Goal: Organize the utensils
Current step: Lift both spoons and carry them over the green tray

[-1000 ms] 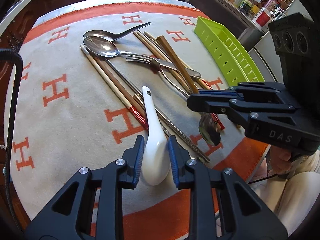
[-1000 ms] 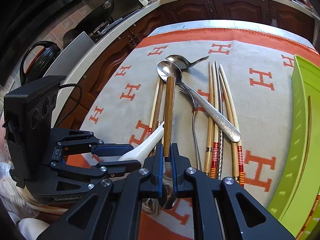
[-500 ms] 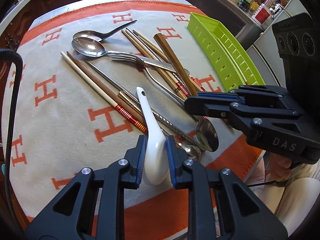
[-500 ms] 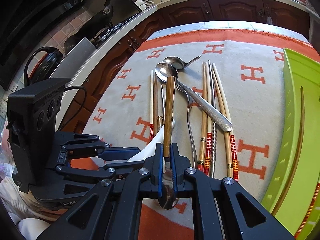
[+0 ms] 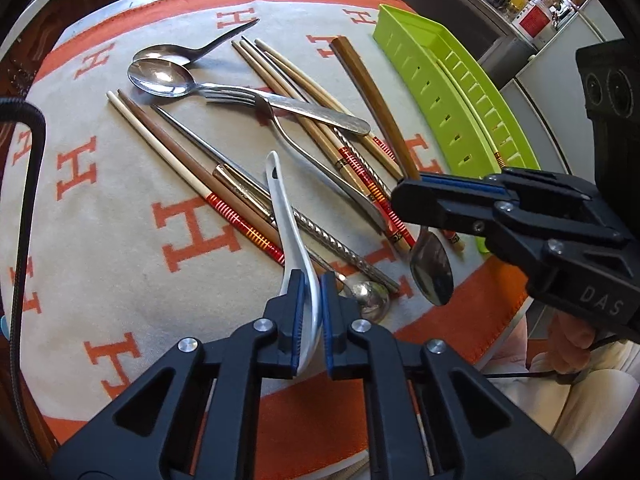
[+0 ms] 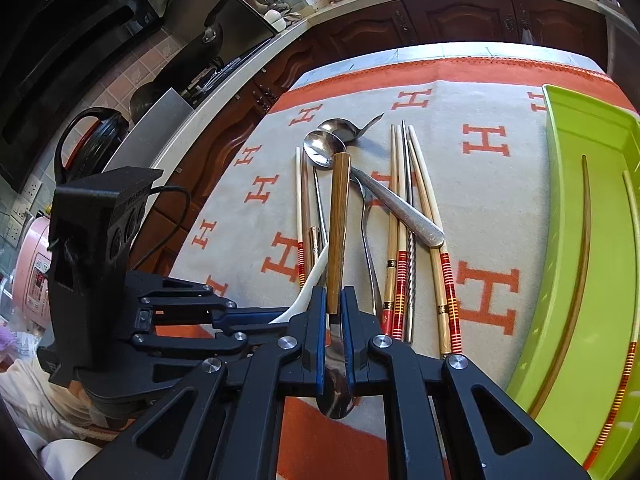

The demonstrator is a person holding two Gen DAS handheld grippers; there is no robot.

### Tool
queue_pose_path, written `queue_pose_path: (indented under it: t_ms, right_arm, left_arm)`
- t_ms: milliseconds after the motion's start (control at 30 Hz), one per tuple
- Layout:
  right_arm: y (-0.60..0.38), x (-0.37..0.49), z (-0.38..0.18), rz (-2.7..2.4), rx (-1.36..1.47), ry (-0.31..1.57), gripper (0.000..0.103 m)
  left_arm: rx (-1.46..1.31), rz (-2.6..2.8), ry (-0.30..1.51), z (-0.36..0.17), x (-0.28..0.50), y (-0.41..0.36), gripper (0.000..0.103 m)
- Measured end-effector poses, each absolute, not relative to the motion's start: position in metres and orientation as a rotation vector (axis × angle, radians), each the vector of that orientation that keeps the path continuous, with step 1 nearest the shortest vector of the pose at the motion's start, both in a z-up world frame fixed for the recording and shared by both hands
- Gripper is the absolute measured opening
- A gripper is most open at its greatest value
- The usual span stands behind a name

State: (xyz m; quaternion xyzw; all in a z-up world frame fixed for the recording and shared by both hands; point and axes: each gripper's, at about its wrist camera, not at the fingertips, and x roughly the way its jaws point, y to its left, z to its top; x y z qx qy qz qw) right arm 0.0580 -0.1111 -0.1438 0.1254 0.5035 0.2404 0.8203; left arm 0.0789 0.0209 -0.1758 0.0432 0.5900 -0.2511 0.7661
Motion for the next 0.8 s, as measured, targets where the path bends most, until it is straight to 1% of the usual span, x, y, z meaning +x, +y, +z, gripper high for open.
queue_pose_path:
  t_ms: [233, 433, 633, 800]
  right_arm:
    - [-0.123, 0.051, -0.138, 0.499, 0.292, 1.049, 0.007]
    - [-0.145, 0.047, -0.130, 0.475, 0.347, 1.026, 0.007]
    - [-0.187, 0.046, -0.110, 0.395, 0.413, 0.977, 0.007]
    - [-0.238, 0.043, -0.100, 0.270, 0.447, 0.939, 0.007]
  left_arm:
    - [0.037, -0.491, 1.278, -0.167, 0.082, 0.028, 0.004]
    - [-0.038, -0.489, 1.216, -0.134, 0.083, 0.024, 0.004]
    - [-0.105, -0.580, 1.113, -0.090, 0.087, -0.017, 0.004]
    - [-0.120, -0.661, 1.095, -0.076, 0.093, -0.073, 0.004]
